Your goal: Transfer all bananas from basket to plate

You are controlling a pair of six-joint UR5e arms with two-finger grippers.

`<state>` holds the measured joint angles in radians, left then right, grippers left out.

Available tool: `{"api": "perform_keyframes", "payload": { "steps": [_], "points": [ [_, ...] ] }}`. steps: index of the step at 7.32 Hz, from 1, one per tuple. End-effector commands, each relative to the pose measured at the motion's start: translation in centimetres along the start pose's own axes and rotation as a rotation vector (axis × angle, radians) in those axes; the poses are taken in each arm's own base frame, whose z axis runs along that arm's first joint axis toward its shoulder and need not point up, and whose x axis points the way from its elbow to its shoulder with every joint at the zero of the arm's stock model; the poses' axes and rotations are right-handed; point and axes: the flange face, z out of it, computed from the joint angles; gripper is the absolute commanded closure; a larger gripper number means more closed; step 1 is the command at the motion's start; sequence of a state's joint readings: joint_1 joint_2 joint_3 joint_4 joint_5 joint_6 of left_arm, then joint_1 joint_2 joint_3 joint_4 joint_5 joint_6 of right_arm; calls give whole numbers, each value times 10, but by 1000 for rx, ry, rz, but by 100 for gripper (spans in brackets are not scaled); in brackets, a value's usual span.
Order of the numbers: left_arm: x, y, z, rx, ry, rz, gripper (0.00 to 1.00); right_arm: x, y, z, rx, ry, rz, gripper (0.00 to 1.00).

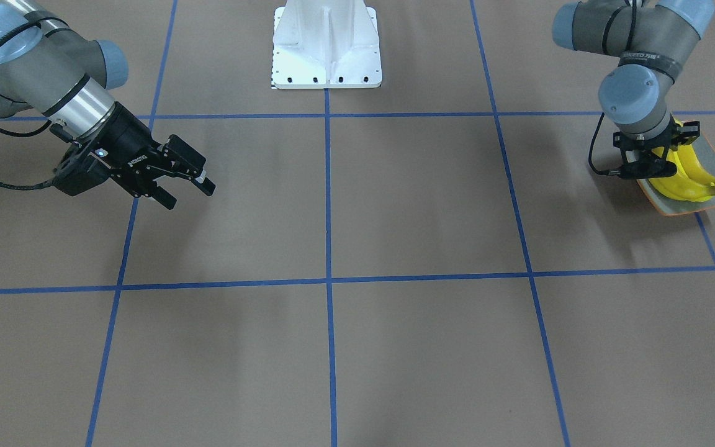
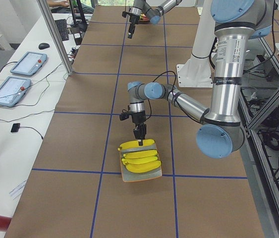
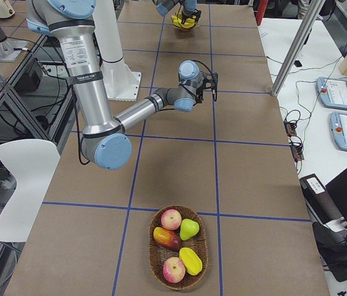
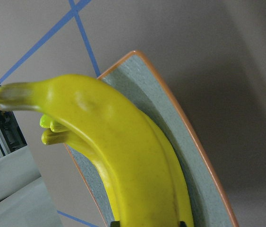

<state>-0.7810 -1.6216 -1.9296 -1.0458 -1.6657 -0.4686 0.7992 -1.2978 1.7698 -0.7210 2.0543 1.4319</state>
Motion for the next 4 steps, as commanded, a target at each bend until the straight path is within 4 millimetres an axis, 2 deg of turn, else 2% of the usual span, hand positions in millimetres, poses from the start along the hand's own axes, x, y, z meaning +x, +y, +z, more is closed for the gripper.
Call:
{"api": "perform_keyframes", "payload": {
  "steps": [1, 2, 3, 4],
  "points": [
    [3, -3, 5, -9, -7, 3, 42, 1, 0, 0, 0, 2, 0, 0],
    [4, -4, 7, 2, -1, 4, 7, 1, 0, 0, 0, 1, 0, 0],
    [4, -6, 9, 6, 1, 3, 1, 0, 1, -2, -2, -2, -2, 0],
    [5, -6, 9, 10, 3, 3, 1, -1, 2, -3, -1, -10, -4, 0]
  ]
}}
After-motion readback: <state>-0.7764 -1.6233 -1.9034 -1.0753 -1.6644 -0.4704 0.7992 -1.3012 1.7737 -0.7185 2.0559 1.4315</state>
